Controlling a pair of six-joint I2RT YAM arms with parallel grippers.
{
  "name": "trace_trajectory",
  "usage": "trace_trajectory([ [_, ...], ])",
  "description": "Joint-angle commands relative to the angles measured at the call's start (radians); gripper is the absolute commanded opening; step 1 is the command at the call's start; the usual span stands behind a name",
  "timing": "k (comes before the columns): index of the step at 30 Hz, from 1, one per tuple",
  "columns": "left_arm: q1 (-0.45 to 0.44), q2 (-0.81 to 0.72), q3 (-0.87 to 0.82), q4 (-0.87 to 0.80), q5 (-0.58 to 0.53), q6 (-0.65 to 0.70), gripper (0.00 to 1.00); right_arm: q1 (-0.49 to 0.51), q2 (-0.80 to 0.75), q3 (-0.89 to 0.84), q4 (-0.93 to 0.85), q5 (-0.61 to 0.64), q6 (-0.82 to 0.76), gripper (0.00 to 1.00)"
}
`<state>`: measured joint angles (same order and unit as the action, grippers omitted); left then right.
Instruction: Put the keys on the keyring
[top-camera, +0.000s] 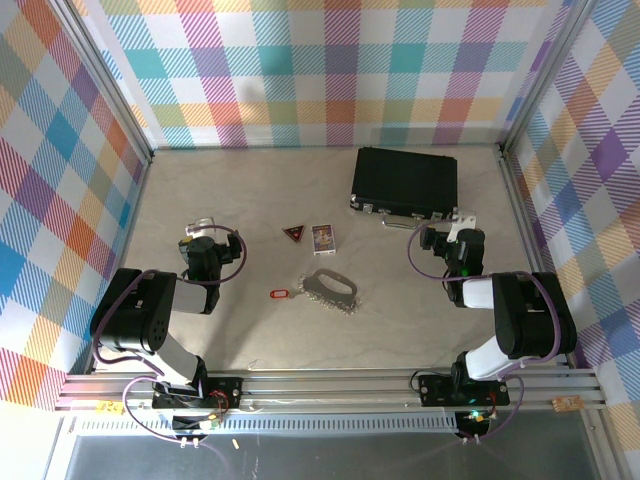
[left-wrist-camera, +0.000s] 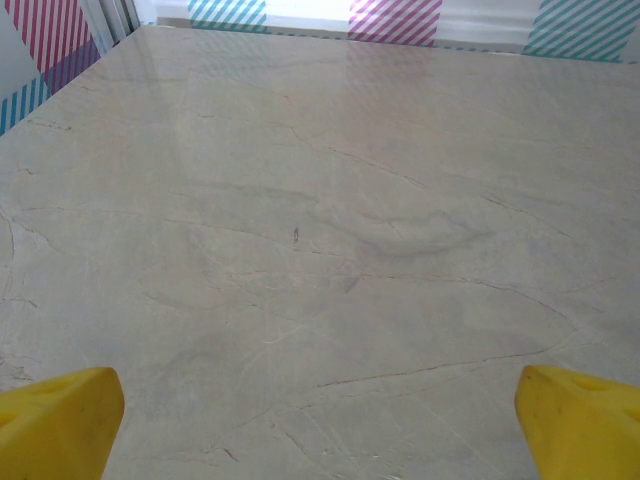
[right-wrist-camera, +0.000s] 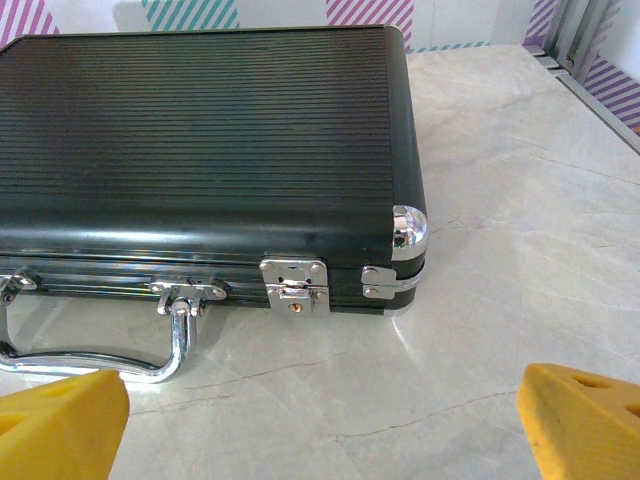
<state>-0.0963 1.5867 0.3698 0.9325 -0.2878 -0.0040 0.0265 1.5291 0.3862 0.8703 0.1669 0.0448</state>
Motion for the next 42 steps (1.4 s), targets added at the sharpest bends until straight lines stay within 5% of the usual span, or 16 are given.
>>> trace_trajectory([
  [1, 0.006, -0.005, 0.007, -0.003, 0.009, -0.007, 1.00, 0.005, 0.006, -0.002, 0.012, 0.007, 0.009, 0.99],
  [19, 0.007, -0.016, 0.007, -0.012, 0.007, -0.007, 1.00, 0.007, -0.009, 0.000, -0.001, 0.017, 0.009, 0.99],
  [27, 0.005, -0.228, 0.069, -0.327, 0.059, -0.025, 1.00, 0.035, -0.265, 0.103, -0.363, 0.015, 0.003, 0.99],
  [34, -0.045, -0.504, 0.171, -0.781, 0.143, -0.213, 1.00, 0.044, -0.477, 0.277, -0.956, 0.105, 0.290, 0.99],
  [38, -0.058, -0.576, 0.321, -1.132, 0.264, -0.312, 1.00, 0.050, -0.577, 0.307, -1.164, -0.007, 0.333, 0.99],
  [42, -0.119, -0.618, 0.362, -1.280, 0.427, -0.362, 1.00, 0.058, -0.654, 0.313, -1.304, -0.186, 0.329, 0.99],
])
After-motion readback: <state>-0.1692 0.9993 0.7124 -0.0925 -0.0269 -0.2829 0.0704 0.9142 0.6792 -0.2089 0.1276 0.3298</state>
